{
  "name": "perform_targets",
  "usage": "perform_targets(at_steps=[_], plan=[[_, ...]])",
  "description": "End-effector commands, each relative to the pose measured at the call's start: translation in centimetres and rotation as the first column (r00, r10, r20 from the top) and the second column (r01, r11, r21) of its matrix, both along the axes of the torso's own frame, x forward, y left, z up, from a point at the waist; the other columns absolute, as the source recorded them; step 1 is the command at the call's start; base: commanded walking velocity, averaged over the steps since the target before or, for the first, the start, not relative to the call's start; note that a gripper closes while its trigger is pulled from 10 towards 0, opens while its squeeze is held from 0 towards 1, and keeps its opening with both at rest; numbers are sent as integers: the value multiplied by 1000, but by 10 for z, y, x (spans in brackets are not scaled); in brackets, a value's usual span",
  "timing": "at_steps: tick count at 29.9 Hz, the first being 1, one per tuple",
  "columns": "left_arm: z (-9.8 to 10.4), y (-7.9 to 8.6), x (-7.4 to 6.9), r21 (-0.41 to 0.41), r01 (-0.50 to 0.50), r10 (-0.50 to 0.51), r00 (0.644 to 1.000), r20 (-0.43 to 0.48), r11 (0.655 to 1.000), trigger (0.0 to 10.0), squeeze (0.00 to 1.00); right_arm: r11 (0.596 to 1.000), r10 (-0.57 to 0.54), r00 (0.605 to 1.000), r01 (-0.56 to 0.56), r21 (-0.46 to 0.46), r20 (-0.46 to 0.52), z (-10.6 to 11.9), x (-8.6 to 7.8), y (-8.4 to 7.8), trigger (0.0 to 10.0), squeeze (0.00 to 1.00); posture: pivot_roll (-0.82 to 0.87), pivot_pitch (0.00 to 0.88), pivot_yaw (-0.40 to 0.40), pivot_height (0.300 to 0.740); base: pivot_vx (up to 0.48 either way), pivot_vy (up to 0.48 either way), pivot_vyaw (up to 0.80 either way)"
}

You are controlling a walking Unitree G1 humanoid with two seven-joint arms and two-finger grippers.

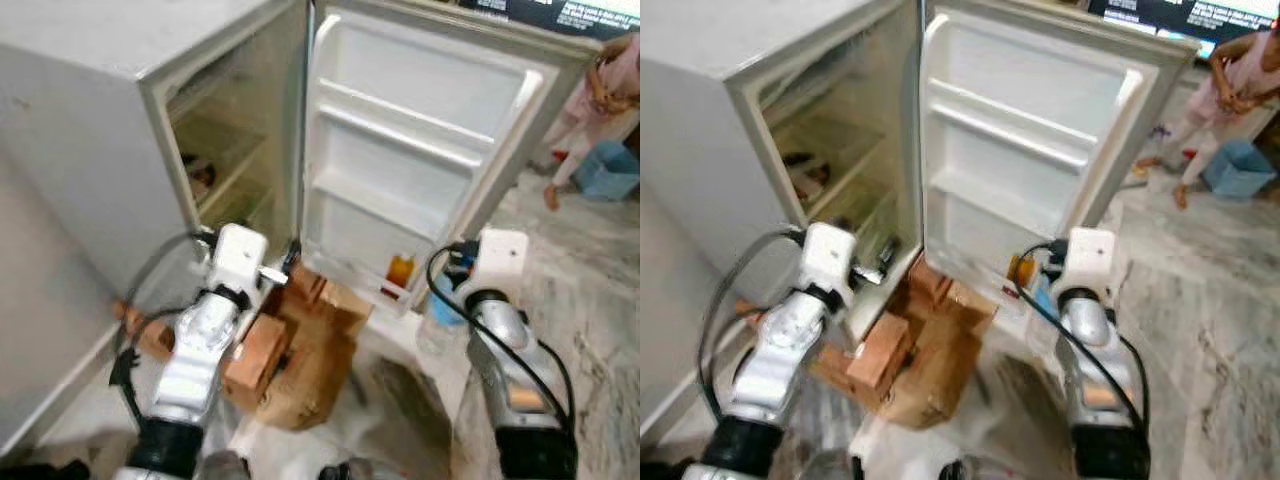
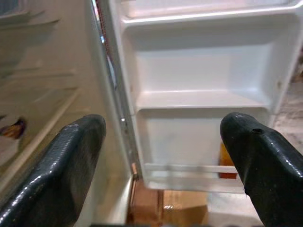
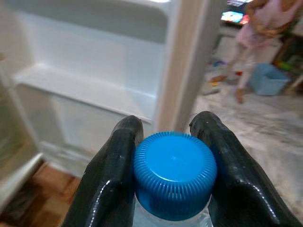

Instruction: Restocking fridge

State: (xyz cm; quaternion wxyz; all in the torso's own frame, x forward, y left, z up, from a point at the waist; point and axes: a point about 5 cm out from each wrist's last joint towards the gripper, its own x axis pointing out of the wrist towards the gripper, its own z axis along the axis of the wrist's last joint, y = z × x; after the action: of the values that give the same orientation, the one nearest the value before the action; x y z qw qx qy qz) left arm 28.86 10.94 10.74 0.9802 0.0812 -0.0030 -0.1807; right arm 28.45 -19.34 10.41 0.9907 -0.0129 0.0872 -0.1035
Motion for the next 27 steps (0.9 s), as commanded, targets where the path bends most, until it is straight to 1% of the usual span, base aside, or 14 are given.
perform_targets(at_steps=[1, 4, 6, 10, 14, 19, 25, 27], plan=[[1, 5, -1, 7, -23, 23, 1000, 7, 1000, 10000, 0, 1000, 13, 1000, -13, -3, 23, 4, 4, 3, 10000, 0, 69, 0, -73, 740, 0, -461, 0], [0, 6, -1, 17, -30, 30, 1000, 7, 999, 10000, 0, 1000, 16, 1000, -16, -4, 25, 4, 5, 4, 10000, 0, 70, 0, -72, 740, 0, -461, 0], [-2, 11, 1, 59, -67, 67, 998, 3, 996, 10000, 0, 1000, 31, 999, -31, -5, 37, 4, 7, 7, 10000, 0, 75, 0, -69, 740, 150, -403, 0], [-3, 15, 1, 47, -103, 103, 995, -11, 994, 10000, 0, 999, 50, 997, -50, 1, 58, 7, 9, 10, 10000, 0, 76, 0, -65, 740, 356, -313, 0], [-2, 15, 2, 46, -109, 109, 994, -8, 993, 10000, 0, 997, 80, 994, -82, 17, 80, 10, 12, 14, 10000, 0, 77, 0, -59, 740, 444, 0, 0], [0, 15, 4, 89, -127, 125, 992, 23, 988, 10000, 0, 985, 167, 981, -170, 18, 103, 14, 21, 22, 10000, 0, 74, 0, -54, 740, 454, 0, 0], [0, 17, 5, 88, -171, 170, 985, 25, 981, 10000, 0, 973, 231, 963, -232, -2, 138, 20, 28, 29, 10000, 0, 76, 0, -54, 740, 453, 0, 0], [0, 17, 5, 87, -176, 175, 984, 27, 980, 10000, 0, 964, 264, 951, -264, -22, 159, 24, 31, 35, 10000, 0, 78, 0, -58, 740, 456, 0, 0]])
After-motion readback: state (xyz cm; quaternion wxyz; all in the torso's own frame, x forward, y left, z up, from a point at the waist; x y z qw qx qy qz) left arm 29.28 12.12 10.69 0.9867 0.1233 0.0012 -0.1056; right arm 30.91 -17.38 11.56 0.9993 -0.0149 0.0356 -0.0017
